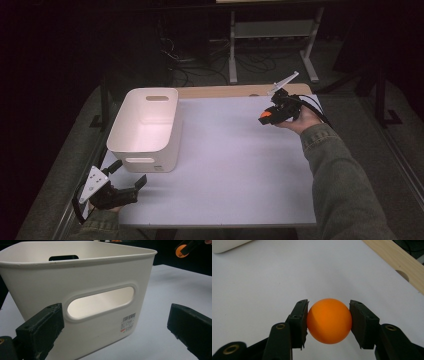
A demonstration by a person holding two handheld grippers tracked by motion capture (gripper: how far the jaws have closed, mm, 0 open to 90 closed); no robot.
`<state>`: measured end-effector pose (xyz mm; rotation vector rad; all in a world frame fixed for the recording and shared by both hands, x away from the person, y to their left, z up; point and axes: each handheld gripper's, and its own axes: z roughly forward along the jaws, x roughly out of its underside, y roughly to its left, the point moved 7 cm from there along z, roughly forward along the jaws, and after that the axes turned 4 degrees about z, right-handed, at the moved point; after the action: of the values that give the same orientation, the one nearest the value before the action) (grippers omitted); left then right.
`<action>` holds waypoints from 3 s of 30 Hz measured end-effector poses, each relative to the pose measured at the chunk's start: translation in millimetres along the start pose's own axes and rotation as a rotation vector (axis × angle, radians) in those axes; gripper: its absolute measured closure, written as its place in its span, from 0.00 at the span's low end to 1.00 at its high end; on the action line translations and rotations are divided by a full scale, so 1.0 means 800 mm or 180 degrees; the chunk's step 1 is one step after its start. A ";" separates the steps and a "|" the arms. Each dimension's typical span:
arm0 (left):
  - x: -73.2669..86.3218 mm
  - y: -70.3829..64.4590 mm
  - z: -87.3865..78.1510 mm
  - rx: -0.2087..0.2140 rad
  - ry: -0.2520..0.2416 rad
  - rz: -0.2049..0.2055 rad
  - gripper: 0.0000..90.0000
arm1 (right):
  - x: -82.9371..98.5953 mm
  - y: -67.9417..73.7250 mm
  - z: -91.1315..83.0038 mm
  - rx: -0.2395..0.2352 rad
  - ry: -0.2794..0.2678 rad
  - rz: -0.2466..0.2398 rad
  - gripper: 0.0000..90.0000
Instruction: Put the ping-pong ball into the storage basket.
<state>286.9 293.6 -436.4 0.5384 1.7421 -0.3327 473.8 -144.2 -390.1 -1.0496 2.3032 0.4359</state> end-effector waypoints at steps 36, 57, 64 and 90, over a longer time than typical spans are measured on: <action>0.000 -0.001 0.000 0.0033 -0.0001 0.0008 0.00 | -0.070 0.050 -0.019 -0.0170 -0.0143 -0.0312 0.55; 0.000 -0.001 0.000 0.0037 -0.0004 0.0005 0.00 | -0.096 0.078 -0.010 -0.0299 -0.0178 -0.0456 0.55; 0.000 -0.001 0.000 0.0037 -0.0008 0.0007 0.00 | -0.105 0.090 -0.008 -0.0340 -0.0189 -0.0515 0.55; -0.001 -0.001 -0.001 0.0045 -0.0017 0.0002 0.00 | -0.150 0.141 -0.008 -0.0481 -0.0292 -0.0832 0.55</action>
<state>285.9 292.8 -435.6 0.5478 1.7354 -0.3460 449.2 -5.6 -304.8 -1.3545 2.0425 0.5458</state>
